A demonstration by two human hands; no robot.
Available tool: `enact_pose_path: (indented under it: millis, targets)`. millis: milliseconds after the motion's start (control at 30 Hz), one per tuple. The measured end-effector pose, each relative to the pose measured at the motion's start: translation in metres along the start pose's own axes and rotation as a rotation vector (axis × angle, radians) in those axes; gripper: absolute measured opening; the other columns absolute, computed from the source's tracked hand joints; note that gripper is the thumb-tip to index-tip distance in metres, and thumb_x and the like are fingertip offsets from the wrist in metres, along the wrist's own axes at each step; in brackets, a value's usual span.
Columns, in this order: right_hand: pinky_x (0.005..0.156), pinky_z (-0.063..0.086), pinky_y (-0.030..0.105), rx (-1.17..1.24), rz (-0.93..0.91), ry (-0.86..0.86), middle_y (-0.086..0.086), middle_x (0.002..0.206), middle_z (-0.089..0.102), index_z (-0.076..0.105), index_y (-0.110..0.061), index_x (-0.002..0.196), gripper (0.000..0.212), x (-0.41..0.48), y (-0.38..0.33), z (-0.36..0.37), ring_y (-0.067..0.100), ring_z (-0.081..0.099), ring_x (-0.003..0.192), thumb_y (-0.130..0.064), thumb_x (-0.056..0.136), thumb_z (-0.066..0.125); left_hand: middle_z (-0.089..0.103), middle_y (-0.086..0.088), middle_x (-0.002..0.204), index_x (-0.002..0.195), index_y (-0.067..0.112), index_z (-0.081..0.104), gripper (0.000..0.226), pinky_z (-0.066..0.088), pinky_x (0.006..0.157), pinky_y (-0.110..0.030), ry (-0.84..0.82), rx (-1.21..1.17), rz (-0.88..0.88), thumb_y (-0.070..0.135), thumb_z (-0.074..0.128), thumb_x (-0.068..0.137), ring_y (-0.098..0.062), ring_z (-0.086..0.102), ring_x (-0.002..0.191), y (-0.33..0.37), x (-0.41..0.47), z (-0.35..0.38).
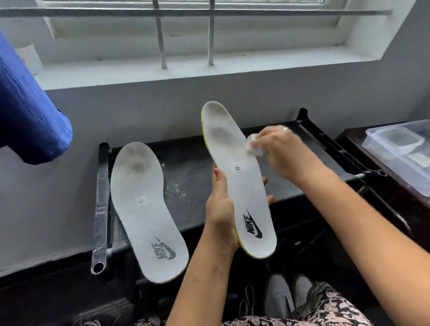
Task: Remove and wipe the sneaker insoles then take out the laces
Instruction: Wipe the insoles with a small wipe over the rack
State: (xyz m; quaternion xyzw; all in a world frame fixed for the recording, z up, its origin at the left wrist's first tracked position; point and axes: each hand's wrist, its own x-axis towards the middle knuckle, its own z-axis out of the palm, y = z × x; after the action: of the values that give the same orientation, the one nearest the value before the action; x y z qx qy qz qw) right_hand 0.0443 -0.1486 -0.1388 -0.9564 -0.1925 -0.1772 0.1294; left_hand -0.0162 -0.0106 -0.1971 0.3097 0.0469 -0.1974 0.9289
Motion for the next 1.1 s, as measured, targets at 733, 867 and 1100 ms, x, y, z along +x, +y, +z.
enact_pose_path:
  millis: [733,867,1100]
  targets:
    - [0.073,0.053,0.033,-0.019,-0.321,-0.147,0.012,0.090,0.069,0.072,-0.007,0.091,0.030,0.024,-0.030,0.019,0.030,0.065,0.083,0.005,0.075,0.049,0.058,-0.019,0.128,0.135,0.024,0.048,0.053,0.055,0.070,-0.046,0.008,-0.092,-0.085,0.053,0.040,0.092,-0.037,0.064,0.100,-0.003,0.003,-0.004]
    - [0.074,0.052,0.040,-0.143,0.078,-0.006,0.018,0.087,0.066,0.070,-0.004,0.086,0.016,0.060,0.012,0.005,0.036,0.063,0.086,-0.006,0.085,0.053,0.065,-0.011,0.121,0.131,0.037,0.046,0.037,0.057,0.064,-0.046,-0.016,-0.075,-0.063,0.046,0.035,0.097,-0.033,0.070,0.093,0.000,-0.004,-0.002]
    - [0.080,0.049,0.025,0.200,-0.321,0.042,0.013,0.092,0.074,0.075,-0.006,0.091,0.028,0.044,-0.045,0.009,0.023,0.069,0.084,0.006,0.072,0.059,0.070,-0.012,0.102,0.125,0.026,0.054,0.042,0.057,0.065,-0.044,-0.057,-0.053,-0.028,0.047,0.033,0.095,-0.031,0.069,0.087,0.004,-0.005,0.004]
